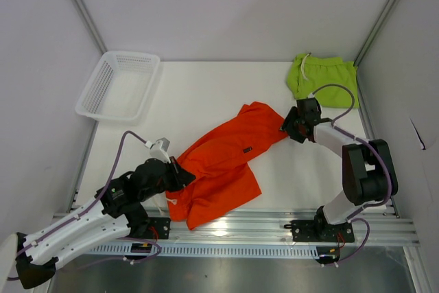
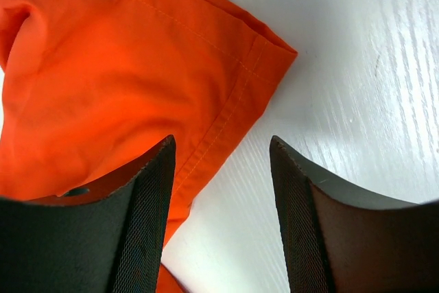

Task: Fold and stack the shorts
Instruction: Flatten the shorts out

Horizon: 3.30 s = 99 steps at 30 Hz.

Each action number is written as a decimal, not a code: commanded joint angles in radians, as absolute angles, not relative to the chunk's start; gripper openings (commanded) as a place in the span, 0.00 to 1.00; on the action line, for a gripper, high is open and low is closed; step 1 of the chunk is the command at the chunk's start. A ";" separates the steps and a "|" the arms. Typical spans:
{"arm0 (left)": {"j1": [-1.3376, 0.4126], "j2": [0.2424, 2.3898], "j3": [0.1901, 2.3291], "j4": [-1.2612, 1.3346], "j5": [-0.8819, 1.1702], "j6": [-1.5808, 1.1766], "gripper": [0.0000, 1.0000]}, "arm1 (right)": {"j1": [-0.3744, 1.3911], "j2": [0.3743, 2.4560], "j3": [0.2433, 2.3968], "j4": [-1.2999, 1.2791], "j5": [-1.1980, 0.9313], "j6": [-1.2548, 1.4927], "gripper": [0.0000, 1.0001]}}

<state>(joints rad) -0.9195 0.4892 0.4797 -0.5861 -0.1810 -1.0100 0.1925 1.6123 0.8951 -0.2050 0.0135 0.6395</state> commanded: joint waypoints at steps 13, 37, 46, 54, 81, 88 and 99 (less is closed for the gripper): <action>-0.914 0.462 0.509 -0.571 -0.181 -0.999 0.00 | 0.187 1.655 0.856 -0.071 0.037 0.759 0.59; -0.914 0.469 0.549 -0.578 -0.173 -1.005 0.00 | 0.184 1.721 0.997 -0.104 0.103 0.761 0.00; -0.914 0.557 0.813 -0.607 -0.253 -0.902 0.00 | 0.147 1.595 1.140 -0.247 0.121 0.687 0.00; -0.914 0.686 1.124 -0.621 -0.319 -0.769 0.00 | 0.115 1.465 1.382 -0.397 0.091 0.638 0.00; -0.914 0.894 1.782 -0.541 -0.324 -0.236 0.00 | 0.057 0.867 1.500 -0.350 0.157 0.574 0.00; -0.631 1.169 2.120 -0.676 -0.130 -0.303 0.00 | 0.055 1.060 1.597 -0.290 0.054 0.606 0.00; -0.150 1.296 2.114 -0.497 0.449 -0.564 0.00 | 0.055 1.238 1.767 -0.124 -0.075 0.641 0.00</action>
<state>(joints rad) -0.1593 1.4040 2.1094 -0.6609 0.3111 -0.5003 0.0620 1.2778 1.6711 -0.2409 -0.0414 0.6365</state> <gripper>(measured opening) 0.006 0.006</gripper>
